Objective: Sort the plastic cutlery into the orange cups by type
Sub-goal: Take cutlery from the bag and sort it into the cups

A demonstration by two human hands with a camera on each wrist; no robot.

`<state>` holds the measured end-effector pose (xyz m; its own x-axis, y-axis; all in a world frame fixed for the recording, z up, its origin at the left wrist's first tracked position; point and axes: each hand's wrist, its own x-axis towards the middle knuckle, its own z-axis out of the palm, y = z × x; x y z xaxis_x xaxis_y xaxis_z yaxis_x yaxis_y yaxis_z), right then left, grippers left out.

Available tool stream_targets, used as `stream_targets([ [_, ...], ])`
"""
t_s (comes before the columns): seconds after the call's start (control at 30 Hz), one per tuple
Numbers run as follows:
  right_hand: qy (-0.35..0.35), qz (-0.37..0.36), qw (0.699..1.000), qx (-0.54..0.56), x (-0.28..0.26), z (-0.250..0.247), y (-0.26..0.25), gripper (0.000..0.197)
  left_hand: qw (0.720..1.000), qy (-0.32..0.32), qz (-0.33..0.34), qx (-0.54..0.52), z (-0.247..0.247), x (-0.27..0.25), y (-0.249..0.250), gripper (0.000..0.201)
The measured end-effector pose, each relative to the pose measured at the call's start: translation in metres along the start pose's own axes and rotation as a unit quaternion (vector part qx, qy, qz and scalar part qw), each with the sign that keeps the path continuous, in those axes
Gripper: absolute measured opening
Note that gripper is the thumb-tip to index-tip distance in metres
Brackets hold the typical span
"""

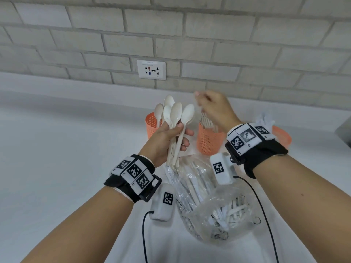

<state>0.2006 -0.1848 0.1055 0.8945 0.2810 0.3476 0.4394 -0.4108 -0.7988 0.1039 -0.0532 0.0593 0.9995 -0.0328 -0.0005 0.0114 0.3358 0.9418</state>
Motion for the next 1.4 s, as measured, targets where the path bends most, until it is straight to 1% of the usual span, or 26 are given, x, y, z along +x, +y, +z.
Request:
stream_targets([
  [0.03, -0.086, 0.033, 0.996, -0.008, -0.005, 0.002, -0.006, 0.027, 1.000, 0.002, 0.004, 0.000, 0.000, 0.000, 0.000, 0.017],
  [0.07, -0.143, 0.054, 0.988, 0.000, -0.010, 0.004, -0.009, 0.025, 1.000, 0.003, 0.007, 0.007, 0.001, 0.000, -0.001, 0.019],
  [0.1, -0.165, 0.065, 0.984, 0.021, -0.014, 0.005, -0.010, 0.024, 1.000, 0.001, 0.010, 0.021, 0.001, -0.001, -0.001, 0.021],
  [0.13, -0.162, 0.071, 0.983, 0.043, -0.017, 0.008, -0.011, 0.024, 0.999, -0.001, 0.015, 0.044, 0.002, -0.002, -0.002, 0.023],
  [0.23, -0.112, 0.096, 0.986, 0.079, -0.022, 0.015, -0.011, 0.032, 0.991, -0.004, 0.029, 0.134, 0.006, -0.006, -0.005, 0.026],
  [0.33, -0.085, 0.103, 0.987, 0.091, -0.031, 0.024, -0.017, 0.042, 0.977, 0.021, 0.021, 0.209, 0.007, -0.005, -0.004, 0.041],
  [0.4, -0.089, 0.096, 0.989, 0.076, -0.036, 0.028, -0.022, 0.042, 0.959, 0.040, 0.022, 0.280, 0.006, -0.004, -0.002, 0.048],
  [0.47, -0.085, 0.091, 0.990, 0.062, -0.037, 0.030, -0.023, 0.036, 0.940, 0.045, 0.028, 0.336, 0.006, -0.006, 0.000, 0.045],
  [0.5, -0.080, 0.096, 0.990, 0.070, -0.037, 0.031, -0.023, 0.032, 0.939, 0.044, 0.030, 0.340, 0.007, -0.008, 0.000, 0.043],
  [0.57, -0.063, 0.113, 0.987, 0.090, -0.035, 0.032, -0.022, 0.022, 0.948, 0.041, 0.035, 0.312, 0.007, -0.011, 0.002, 0.041],
  [0.67, -0.013, 0.117, 0.985, 0.123, -0.033, 0.035, -0.022, 0.017, 0.963, 0.032, 0.037, 0.265, 0.004, -0.016, 0.004, 0.038],
  [0.73, 0.022, 0.105, 0.984, 0.140, -0.030, 0.038, -0.019, 0.016, 0.962, 0.017, 0.041, 0.269, 0.001, -0.018, 0.004, 0.038],
  [0.8, 0.050, 0.091, 0.987, 0.124, -0.026, 0.043, -0.016, 0.017, 0.953, 0.007, 0.041, 0.299, -0.003, -0.019, 0.003, 0.036],
  [0.87, 0.051, 0.094, 0.990, 0.095, -0.024, 0.046, -0.016, 0.022, 0.940, 0.007, 0.044, 0.338, -0.006, -0.018, 0.001, 0.033],
  [0.9, 0.036, 0.101, 0.990, 0.090, -0.024, 0.048, -0.018, 0.029, 0.930, 0.009, 0.050, 0.365, -0.007, -0.016, -0.001, 0.031],
  [1.0, -0.030, 0.136, 0.984, 0.111, -0.027, 0.055, -0.023, 0.056, 0.879, 0.018, 0.101, 0.466, -0.008, -0.012, -0.002, 0.028],
  [1.07, -0.049, 0.140, 0.983, 0.107, -0.025, 0.060, -0.025, 0.065, 0.849, 0.015, 0.138, 0.510, -0.013, -0.008, -0.005, 0.037],
  [1.1, -0.047, 0.139, 0.983, 0.108, -0.023, 0.062, -0.024, 0.062, 0.833, 0.013, 0.145, 0.533, -0.017, -0.005, -0.006, 0.044],
  [1.13, -0.040, 0.143, 0.982, 0.120, -0.019, 0.063, -0.024, 0.055, 0.817, 0.011, 0.147, 0.557, -0.021, -0.003, -0.006, 0.049],
  [1.17, -0.028, 0.151, 0.978, 0.140, -0.015, 0.063, -0.024, 0.047, 0.807, 0.003, 0.147, 0.573, -0.025, -0.002, -0.005, 0.054],
  [1.2, -0.012, 0.155, 0.974, 0.164, -0.012, 0.064, -0.025, 0.042, 0.804, -0.013, 0.148, 0.575, -0.028, -0.001, -0.003, 0.061],
  [1.27, 0.026, 0.141, 0.971, 0.190, -0.004, 0.064, -0.027, 0.038, 0.823, -0.050, 0.160, 0.543, -0.036, 0.000, 0.004, 0.074],
  [1.3, 0.044, 0.127, 0.971, 0.199, 0.001, 0.065, -0.027, 0.037, 0.843, -0.050, 0.162, 0.511, -0.040, 0.001, 0.009, 0.078],
  [1.33, 0.059, 0.115, 0.968, 0.217, 0.005, 0.066, -0.029, 0.037, 0.866, -0.029, 0.158, 0.473, -0.047, 0.004, 0.015, 0.082],
  [1.37, 0.072, 0.106, 0.961, 0.243, 0.010, 0.066, -0.030, 0.037, 0.888, 0.009, 0.149, 0.435, -0.054, 0.008, 0.020, 0.089],
  [1.4, 0.088, 0.097, 0.954, 0.269, 0.015, 0.067, -0.031, 0.037, 0.903, 0.052, 0.140, 0.403, -0.063, 0.013, 0.024, 0.096],
])
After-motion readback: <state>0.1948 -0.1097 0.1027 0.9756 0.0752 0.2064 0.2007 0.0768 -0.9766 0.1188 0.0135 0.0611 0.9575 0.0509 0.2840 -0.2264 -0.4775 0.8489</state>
